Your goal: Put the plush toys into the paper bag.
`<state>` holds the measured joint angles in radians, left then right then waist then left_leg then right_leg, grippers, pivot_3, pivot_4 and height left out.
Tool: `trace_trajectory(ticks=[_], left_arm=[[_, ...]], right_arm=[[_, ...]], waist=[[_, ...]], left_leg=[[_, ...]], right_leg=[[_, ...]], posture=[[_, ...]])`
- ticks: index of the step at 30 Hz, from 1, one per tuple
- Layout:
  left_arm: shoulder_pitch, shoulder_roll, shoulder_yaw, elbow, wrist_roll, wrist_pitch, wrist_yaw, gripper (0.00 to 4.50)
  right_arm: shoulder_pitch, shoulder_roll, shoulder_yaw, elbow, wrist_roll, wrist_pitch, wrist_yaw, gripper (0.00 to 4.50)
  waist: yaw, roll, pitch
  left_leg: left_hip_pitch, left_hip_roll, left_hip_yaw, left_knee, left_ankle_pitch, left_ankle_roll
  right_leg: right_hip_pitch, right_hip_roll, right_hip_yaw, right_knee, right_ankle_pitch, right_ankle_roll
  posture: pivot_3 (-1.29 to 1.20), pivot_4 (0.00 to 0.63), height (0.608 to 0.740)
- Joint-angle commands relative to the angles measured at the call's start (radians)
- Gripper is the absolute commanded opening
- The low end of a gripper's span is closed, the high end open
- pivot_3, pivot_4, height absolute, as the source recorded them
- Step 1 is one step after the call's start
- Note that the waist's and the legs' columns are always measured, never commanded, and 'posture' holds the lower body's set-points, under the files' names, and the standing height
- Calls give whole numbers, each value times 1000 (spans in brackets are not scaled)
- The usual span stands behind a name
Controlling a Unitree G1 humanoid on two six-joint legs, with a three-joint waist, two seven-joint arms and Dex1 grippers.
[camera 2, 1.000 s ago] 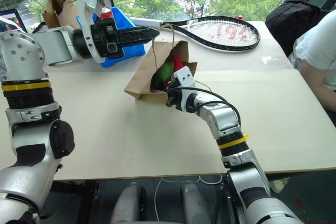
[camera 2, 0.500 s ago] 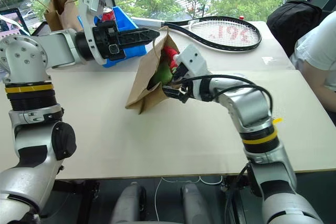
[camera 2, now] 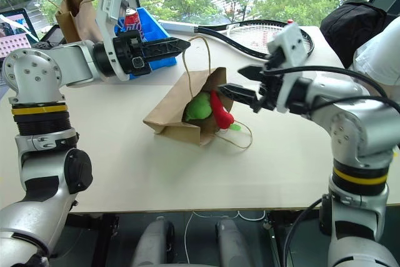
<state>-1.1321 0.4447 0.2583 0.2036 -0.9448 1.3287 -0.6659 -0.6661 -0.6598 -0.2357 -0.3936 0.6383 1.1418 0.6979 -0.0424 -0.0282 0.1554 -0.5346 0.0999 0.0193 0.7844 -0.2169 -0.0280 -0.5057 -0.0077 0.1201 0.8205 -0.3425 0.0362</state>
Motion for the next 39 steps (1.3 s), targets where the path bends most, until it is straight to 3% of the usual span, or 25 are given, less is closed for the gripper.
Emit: trace_trajectory(ticks=[1,5,9,14,22,25,34,39], left_arm=[[-14,11,18,-37,-20,-9,-3,0],[-19,8,14,-31,-17,-10,-4,0],[-26,8,10,-24,-14,-13,-9,0],[-29,7,8,-21,-14,-12,-11,0],[-31,6,8,-21,-16,-10,-10,0],[-30,6,11,-24,-18,-9,-7,0],[-28,9,19,-29,-18,-11,2,0],[-29,34,21,-12,7,-42,-2,0]], right_arm=[[127,-63,-58,-67,2,41,-41,3933],[325,-90,-36,-94,-17,53,-79,3933],[427,-50,2,-131,-9,22,-104,3933],[484,-97,180,-135,-213,-260,-104,3933],[435,-55,398,25,-419,-495,-113,3933],[410,-24,436,67,-452,-537,-106,3266],[361,45,408,123,-485,-636,-103,165],[244,-36,313,81,-520,-691,-98,78]], waist=[[1,0,0],[0,0,0],[-9,0,0],[-11,0,0],[-7,0,0],[-7,0,0],[-4,0,0],[-2,0,1]], left_leg=[[0,0,0,0,0,0],[0,0,0,0,0,0],[1,0,0,0,0,0],[3,0,0,0,0,0],[3,0,0,0,0,0],[4,0,0,0,0,0],[6,0,0,0,0,0],[5,-1,0,1,0,0]], right_leg=[[0,0,0,0,0,0],[0,0,0,0,-1,2],[0,0,1,0,-3,5],[1,0,1,0,-3,5],[1,0,1,0,-3,5],[3,0,1,0,-3,5],[5,0,1,0,-3,5],[4,0,1,0,-3,5]], posture=[[0,150,659],[0,150,659],[0,150,659],[0,150,659],[0,150,659],[0,150,659],[0,150,659],[0,150,659]])
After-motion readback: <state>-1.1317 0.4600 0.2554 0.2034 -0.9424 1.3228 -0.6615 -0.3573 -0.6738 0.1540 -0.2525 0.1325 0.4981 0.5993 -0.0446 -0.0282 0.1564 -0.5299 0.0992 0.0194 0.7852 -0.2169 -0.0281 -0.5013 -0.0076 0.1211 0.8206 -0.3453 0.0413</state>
